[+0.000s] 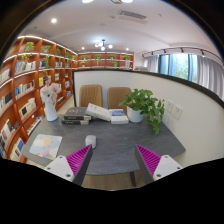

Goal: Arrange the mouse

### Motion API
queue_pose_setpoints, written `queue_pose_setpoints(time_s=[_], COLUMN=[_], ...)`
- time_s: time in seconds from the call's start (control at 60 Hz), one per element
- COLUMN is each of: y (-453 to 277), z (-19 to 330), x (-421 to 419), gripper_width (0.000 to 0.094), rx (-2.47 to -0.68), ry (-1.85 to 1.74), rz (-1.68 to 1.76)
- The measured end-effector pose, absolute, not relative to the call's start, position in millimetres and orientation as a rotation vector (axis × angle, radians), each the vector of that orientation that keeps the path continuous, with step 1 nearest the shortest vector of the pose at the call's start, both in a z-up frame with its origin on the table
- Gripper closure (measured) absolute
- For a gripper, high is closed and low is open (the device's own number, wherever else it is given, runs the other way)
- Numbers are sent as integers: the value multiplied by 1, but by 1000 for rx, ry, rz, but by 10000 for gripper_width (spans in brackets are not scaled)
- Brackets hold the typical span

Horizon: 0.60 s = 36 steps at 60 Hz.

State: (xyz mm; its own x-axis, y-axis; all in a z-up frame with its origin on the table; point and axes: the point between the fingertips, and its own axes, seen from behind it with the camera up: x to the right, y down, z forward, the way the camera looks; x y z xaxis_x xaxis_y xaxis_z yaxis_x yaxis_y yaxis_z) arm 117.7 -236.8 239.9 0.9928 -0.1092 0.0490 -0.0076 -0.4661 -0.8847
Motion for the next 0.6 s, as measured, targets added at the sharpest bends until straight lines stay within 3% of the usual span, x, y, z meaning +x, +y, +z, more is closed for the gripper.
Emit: queue_pose_setpoints(time_s=[0.15,0.383,0.6], y=[-251,-239,-188], z=[202,96,35], x=[106,65,25], gripper_width=[74,73,72], rx=[-2119,-2252,-2333], ry=[43,-10,-54], rz=[-132,-74,-21])
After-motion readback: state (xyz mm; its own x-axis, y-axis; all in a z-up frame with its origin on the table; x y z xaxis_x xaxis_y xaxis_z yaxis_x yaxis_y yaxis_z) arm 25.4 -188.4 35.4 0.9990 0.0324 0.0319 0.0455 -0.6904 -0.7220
